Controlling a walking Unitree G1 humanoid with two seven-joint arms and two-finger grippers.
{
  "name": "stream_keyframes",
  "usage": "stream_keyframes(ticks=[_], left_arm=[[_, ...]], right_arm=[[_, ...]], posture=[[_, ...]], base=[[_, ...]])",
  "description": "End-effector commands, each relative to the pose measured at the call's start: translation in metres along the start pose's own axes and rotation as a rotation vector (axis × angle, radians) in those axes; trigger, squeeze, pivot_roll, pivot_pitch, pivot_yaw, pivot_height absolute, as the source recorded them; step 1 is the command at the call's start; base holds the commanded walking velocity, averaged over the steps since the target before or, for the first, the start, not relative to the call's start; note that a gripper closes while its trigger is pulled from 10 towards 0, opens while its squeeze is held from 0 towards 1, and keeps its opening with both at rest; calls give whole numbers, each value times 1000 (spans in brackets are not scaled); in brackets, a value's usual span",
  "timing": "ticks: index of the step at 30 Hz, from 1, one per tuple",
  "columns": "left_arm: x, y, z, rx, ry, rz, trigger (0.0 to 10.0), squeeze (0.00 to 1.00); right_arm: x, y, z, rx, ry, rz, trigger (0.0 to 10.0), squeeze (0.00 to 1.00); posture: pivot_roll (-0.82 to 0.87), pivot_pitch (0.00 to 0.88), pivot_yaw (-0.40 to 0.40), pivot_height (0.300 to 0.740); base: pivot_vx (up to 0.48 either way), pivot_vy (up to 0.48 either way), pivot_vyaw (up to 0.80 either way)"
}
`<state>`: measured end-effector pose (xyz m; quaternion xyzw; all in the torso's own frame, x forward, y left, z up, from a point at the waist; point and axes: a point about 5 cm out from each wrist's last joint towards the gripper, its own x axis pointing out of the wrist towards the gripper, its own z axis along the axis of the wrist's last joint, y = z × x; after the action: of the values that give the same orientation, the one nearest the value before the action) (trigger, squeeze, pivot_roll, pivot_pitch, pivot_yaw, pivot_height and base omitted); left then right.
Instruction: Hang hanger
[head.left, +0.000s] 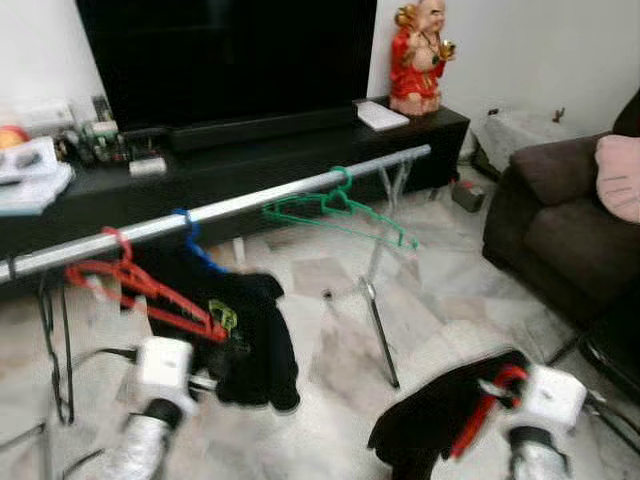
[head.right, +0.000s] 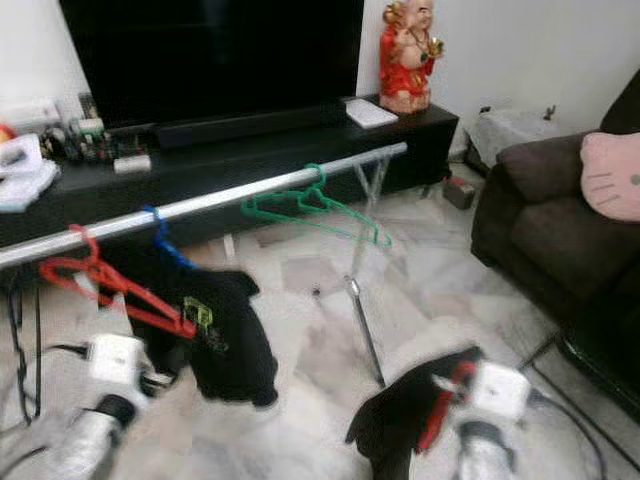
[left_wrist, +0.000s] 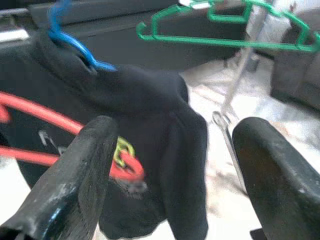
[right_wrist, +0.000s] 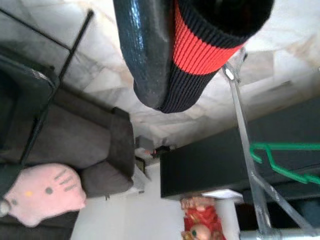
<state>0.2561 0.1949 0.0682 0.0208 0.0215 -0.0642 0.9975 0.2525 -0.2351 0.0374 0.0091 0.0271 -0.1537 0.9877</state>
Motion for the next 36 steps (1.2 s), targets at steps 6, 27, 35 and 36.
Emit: stream_keyframes(ticks=[6, 27, 35, 36], left_arm=[[-4, 14, 1, 8, 7, 58, 10000, 0], [-3, 17, 1, -2, 18, 70, 10000, 0], [-2, 12, 0, -4, 24, 49, 10000, 0], [-2, 12, 0, -4, 23, 47, 10000, 0]], right_arm=[[4, 14, 8, 12, -36, 44, 10000, 0], [4, 18, 6, 26, -20, 69, 10000, 0], [4, 20, 5, 27, -15, 74, 10000, 0], [4, 20, 5, 28, -14, 75, 10000, 0]], posture=[[1, 0, -8, 740], [2, 0, -6, 740], [5, 0, -8, 740], [5, 0, -8, 740]], base=[[266, 0, 0], [0, 144, 0], [0, 0, 0], [0, 0, 0]])
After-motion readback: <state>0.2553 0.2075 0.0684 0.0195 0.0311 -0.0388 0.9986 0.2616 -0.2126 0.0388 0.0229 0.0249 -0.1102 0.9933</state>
